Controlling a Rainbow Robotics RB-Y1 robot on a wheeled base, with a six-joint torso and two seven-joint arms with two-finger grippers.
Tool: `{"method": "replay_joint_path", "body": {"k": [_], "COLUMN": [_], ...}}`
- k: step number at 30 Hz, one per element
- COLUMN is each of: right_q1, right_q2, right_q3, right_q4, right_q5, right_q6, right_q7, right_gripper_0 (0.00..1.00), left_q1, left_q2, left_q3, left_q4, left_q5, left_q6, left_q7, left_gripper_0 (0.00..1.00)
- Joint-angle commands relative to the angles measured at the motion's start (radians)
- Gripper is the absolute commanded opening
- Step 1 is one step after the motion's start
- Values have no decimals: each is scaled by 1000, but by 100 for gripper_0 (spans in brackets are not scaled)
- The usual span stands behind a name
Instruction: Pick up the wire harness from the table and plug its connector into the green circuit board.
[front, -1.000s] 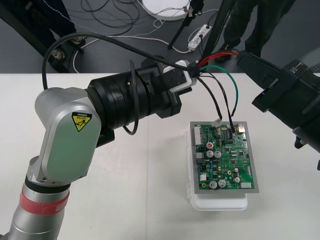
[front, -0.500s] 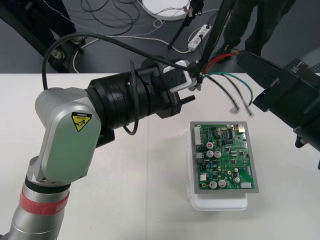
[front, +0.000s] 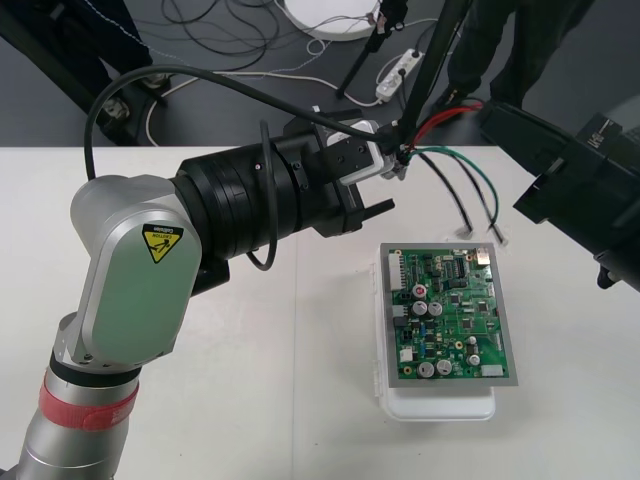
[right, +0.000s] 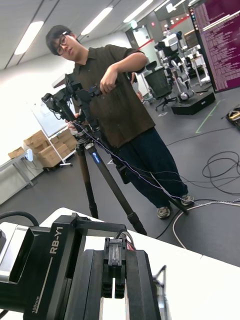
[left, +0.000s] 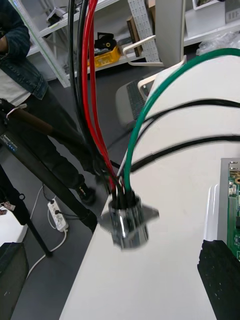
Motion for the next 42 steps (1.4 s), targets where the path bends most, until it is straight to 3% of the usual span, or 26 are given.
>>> {"method": "replay_joint_path", "body": {"k": [1, 18, 27, 35, 42], "right_q1": [-21, -12, 77, 166, 180], "right_q2": [13, 9, -16, -20, -24], "right_q3": [-59, -171, -307, -431, -470], "right_q4": [32, 227, 308, 437, 566], "right_q5": [19, 71, 88, 88, 88], "right_q6": [-69, -360, -524, -750, -917], "right_q7": [-35, -33, -35, -36, -29], "right_gripper_0": [0, 0, 0, 0, 0], "left_q1": [12, 45, 49, 50, 58], "left_q2": [23, 242, 354, 465, 557], "left_q3": [10, 130, 160, 168, 141], "left_q4": [-38, -37, -37, -37, -37], "left_q5": [46, 463, 646, 830, 999], "left_q6": [58, 58, 58, 83, 132], "left_q7": [60, 125, 172, 212, 234], "left_gripper_0": [100, 100, 100, 100, 100]}}
